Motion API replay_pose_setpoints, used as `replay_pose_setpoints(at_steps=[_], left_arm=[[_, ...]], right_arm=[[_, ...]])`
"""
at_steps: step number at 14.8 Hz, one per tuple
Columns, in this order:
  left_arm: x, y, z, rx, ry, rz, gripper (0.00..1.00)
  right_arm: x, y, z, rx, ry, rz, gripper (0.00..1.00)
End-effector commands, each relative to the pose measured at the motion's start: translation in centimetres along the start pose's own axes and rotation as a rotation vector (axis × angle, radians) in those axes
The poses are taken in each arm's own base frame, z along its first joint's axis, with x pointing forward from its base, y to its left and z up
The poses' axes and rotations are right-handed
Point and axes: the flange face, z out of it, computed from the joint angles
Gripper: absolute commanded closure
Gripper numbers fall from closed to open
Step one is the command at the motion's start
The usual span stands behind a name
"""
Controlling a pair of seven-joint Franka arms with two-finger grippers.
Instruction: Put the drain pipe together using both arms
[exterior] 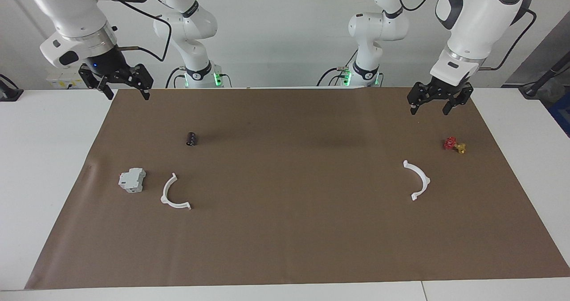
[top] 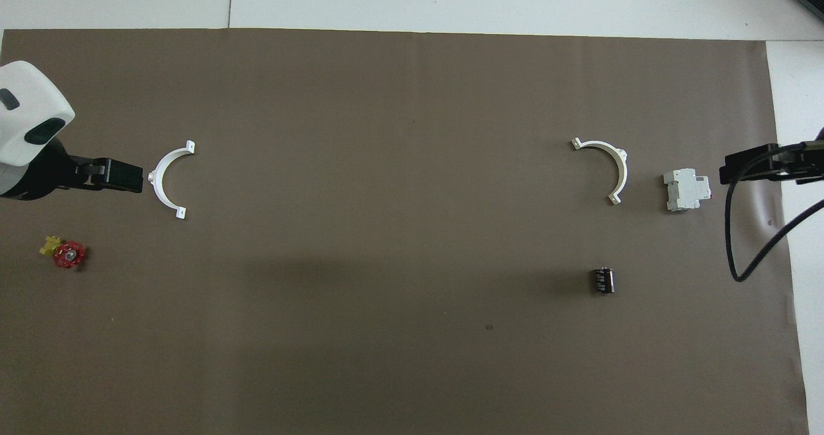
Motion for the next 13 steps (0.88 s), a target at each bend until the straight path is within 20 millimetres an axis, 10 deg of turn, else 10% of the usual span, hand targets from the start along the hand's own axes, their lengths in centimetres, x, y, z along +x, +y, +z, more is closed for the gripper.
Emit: replay_pose_setpoints(at_steps=[1, 7, 13], left_arm=[[-0.2, -0.2, 0.0, -0.017, 0.011, 0.009, 0.00], [-0.2, -0.2, 0.1, -0.017, 0.011, 0.009, 0.00], [-0.2, -0.2, 0.0, -0.017, 0.012, 0.009, 0.00]], right_arm=[[1.4, 0.0, 2.3, 0.014, 0.027, -0.075, 0.00], [9.0, -0.9, 14.9, 0.089, 0.090, -0.404, 0.00], [11.6, -1.9, 27.4, 0.039, 0.137, -0.763, 0.00]])
